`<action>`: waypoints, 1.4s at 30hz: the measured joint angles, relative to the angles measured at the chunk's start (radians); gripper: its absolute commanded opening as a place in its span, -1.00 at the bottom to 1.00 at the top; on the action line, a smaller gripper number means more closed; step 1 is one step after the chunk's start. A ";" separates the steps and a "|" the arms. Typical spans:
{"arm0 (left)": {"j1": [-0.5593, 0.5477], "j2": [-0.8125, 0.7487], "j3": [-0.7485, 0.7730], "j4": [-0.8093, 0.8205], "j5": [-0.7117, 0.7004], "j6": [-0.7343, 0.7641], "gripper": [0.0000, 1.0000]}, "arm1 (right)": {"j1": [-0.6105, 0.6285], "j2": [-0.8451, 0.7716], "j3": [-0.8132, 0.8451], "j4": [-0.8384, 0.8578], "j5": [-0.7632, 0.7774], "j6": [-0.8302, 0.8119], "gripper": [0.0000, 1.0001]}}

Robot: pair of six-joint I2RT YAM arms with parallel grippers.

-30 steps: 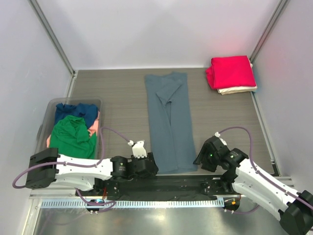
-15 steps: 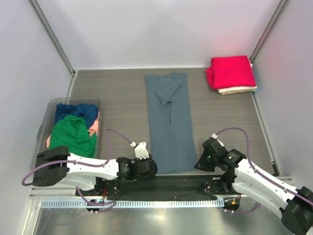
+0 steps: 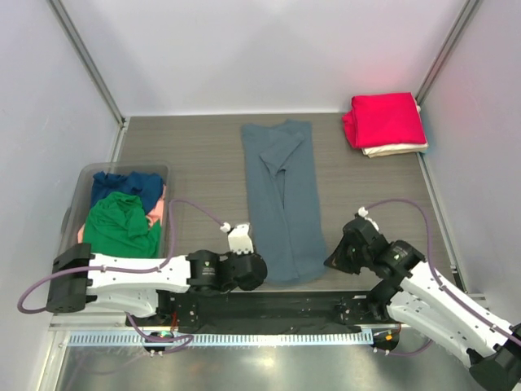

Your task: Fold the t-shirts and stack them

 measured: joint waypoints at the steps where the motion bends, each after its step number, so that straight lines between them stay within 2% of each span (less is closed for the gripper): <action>1: 0.006 -0.011 0.043 -0.024 -0.004 0.018 -1.00 | 0.000 0.020 0.048 -0.010 0.014 -0.005 -0.98; 4: 0.074 -0.023 0.135 -0.074 0.013 0.091 -0.99 | 0.000 0.095 0.171 -0.016 0.064 -0.033 -0.97; 11: 0.390 -0.011 0.200 -0.118 0.104 0.295 -1.00 | -0.046 0.389 0.414 0.020 0.163 -0.163 -0.98; 15: 0.546 0.093 0.301 -0.135 0.185 0.434 -0.99 | -0.150 0.553 0.523 0.087 0.153 -0.248 -0.98; 20: 0.688 0.259 0.447 -0.119 0.266 0.572 -0.99 | -0.269 0.724 0.646 0.151 0.120 -0.338 -0.98; 28: 0.844 0.555 0.701 -0.124 0.363 0.734 -1.00 | -0.327 0.973 0.818 0.208 0.088 -0.414 -0.98; 32: 0.880 0.695 0.853 -0.146 0.386 0.795 -1.00 | -0.354 1.055 0.877 0.217 0.077 -0.428 -0.98; 39: 0.910 0.839 1.035 -0.203 0.424 0.855 -0.96 | -0.397 1.187 0.977 0.237 0.049 -0.449 -0.98; 40: 0.914 0.853 1.051 -0.212 0.427 0.859 -0.90 | -0.401 1.204 0.991 0.235 0.045 -0.452 -0.95; 41: 0.918 0.867 1.068 -0.222 0.430 0.866 -0.81 | -0.404 1.224 1.007 0.236 0.039 -0.454 -0.58; 42: 0.922 0.883 1.089 -0.235 0.432 0.872 -0.74 | -0.407 1.245 1.024 0.237 0.032 -0.454 -0.33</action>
